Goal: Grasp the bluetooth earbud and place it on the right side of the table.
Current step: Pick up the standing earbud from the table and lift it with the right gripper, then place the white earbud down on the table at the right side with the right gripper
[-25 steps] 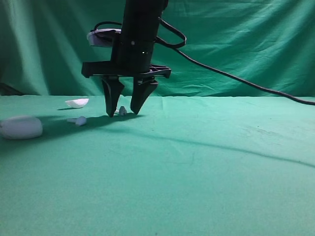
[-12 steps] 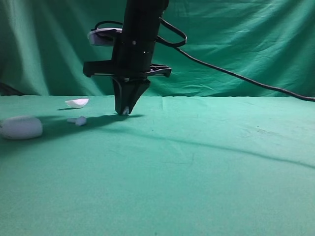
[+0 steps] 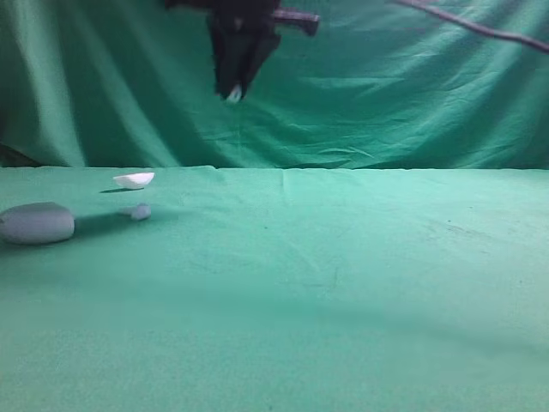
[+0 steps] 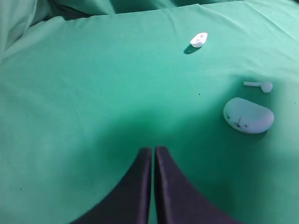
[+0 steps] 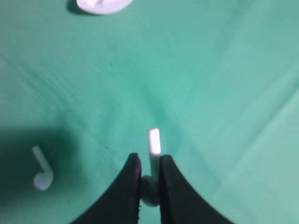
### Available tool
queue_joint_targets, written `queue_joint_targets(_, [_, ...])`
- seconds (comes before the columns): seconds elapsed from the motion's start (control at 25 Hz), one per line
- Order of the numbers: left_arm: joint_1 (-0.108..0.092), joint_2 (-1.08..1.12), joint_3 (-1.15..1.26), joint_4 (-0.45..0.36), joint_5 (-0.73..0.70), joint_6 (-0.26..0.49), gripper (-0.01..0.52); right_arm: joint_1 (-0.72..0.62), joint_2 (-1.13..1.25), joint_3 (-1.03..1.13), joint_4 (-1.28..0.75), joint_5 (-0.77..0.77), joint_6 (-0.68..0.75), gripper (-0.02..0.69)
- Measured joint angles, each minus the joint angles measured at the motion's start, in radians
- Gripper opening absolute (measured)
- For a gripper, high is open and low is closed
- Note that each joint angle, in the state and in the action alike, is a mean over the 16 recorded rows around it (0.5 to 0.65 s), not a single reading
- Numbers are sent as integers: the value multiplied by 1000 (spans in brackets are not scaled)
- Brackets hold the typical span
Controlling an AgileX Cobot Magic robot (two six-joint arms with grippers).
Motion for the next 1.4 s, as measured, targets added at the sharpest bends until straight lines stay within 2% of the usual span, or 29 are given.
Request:
queue_joint_targets(0.28, [0, 0, 0, 0, 0, 0, 0, -74, -213, 98, -40, 77, 26, 90])
queue_joint_targets(0.52, [0, 0, 0, 0, 0, 0, 0, -176, -471, 378, -70, 44, 59, 90])
queue_joint_targets(0.8, [0, 0, 0, 0, 0, 0, 0, -286, -761, 863, -77, -136, 88, 90])
queue_joint_targets(1.0, [0, 0, 0, 0, 0, 0, 0, -326, -847, 1147, -79, -320, 104, 90])
queue_joint_targets(1.2, [0, 0, 0, 0, 0, 0, 0, -343, -813, 1299, -86, -484, 123, 90])
queue_joint_targets(1.4, [0, 0, 0, 0, 0, 0, 0, -345, -722, 1345, -107, -601, 144, 90])
